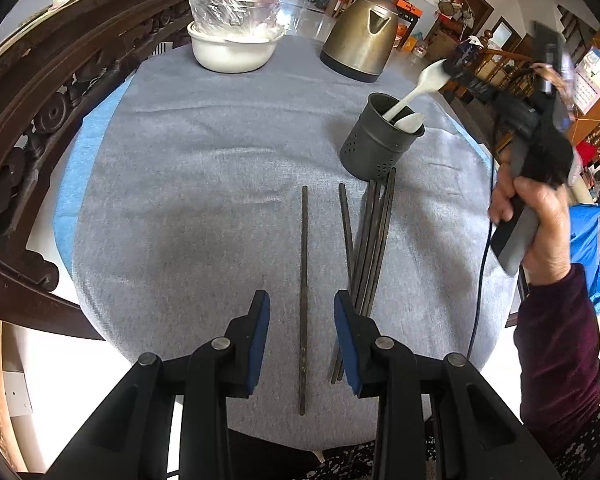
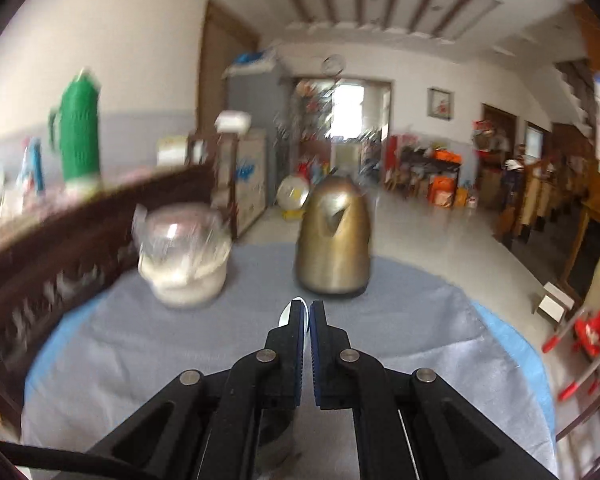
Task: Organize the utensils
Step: 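Lower the white spoon into the gray holder and open the right tool, then grasp a dark chopstick with the left tool while the right tool grasps two chopsticks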
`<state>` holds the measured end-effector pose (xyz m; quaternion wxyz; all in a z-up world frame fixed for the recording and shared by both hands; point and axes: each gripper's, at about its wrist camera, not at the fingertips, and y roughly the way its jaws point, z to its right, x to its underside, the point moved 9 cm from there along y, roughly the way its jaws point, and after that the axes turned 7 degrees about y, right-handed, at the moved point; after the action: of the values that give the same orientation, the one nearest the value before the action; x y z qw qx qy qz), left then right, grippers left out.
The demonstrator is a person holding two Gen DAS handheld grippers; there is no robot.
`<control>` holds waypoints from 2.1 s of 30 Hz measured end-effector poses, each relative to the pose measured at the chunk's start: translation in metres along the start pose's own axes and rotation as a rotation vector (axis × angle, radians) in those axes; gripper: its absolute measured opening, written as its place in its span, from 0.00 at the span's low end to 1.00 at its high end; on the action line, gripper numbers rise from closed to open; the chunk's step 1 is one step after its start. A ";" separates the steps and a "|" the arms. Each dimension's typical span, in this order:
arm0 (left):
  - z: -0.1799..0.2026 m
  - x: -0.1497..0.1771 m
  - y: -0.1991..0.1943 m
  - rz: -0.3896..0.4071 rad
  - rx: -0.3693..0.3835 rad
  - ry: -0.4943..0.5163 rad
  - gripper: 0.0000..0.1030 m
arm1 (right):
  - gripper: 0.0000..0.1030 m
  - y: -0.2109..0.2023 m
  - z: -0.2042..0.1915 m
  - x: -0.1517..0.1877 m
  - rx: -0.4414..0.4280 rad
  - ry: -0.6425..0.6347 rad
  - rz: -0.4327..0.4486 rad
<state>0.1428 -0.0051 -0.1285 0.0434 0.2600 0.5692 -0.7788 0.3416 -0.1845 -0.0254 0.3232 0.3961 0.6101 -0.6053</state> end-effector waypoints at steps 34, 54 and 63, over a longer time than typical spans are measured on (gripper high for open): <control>0.001 -0.023 0.067 -0.016 -0.072 0.026 0.33 | 0.38 -0.050 0.073 0.170 -0.325 0.583 -0.362; 0.003 -0.054 0.136 -0.091 -0.075 0.080 0.19 | 0.19 0.025 0.011 0.205 -0.178 0.399 -0.566; 0.001 -0.066 0.141 -0.078 -0.080 0.082 0.09 | 0.18 0.010 0.030 0.207 -0.116 0.278 -0.578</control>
<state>0.2500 -0.0698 -0.2201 -0.0001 0.2673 0.6110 -0.7451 0.2487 -0.1958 -0.2128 0.0735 0.2664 0.7692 -0.5762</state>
